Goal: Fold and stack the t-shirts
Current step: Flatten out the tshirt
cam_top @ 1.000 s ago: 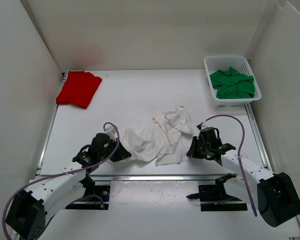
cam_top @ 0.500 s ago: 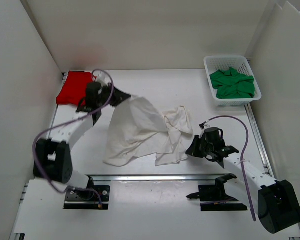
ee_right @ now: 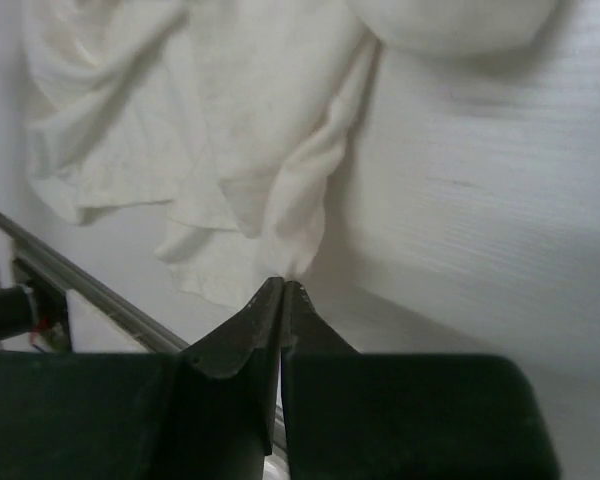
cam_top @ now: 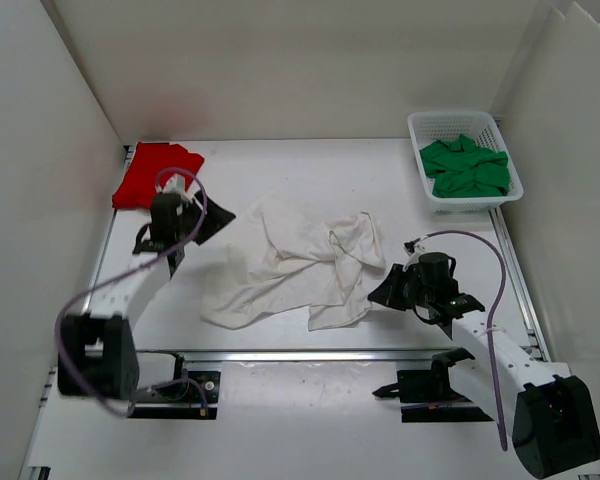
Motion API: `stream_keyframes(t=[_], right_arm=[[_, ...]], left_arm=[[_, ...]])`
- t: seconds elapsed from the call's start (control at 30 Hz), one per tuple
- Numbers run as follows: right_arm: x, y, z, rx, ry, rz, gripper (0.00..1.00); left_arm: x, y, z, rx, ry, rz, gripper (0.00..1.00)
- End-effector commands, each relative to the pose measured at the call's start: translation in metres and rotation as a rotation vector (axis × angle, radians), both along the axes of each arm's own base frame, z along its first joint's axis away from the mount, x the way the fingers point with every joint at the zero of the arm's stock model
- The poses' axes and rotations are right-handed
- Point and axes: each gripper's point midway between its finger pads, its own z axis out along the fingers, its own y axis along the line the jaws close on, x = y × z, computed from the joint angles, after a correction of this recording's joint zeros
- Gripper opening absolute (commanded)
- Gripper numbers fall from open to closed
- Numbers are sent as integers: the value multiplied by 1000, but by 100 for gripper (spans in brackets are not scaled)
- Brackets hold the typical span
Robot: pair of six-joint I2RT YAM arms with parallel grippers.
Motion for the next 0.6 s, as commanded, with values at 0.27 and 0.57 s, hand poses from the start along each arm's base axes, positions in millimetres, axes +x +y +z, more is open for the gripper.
stream_keyframes(t=[0.27, 0.57], right_arm=[[107, 23, 267, 453, -524, 16, 0], [157, 40, 259, 458, -455, -3, 0]], left_arm=[[-165, 14, -76, 164, 62, -25, 73], [-193, -6, -110, 87, 117, -96, 73]])
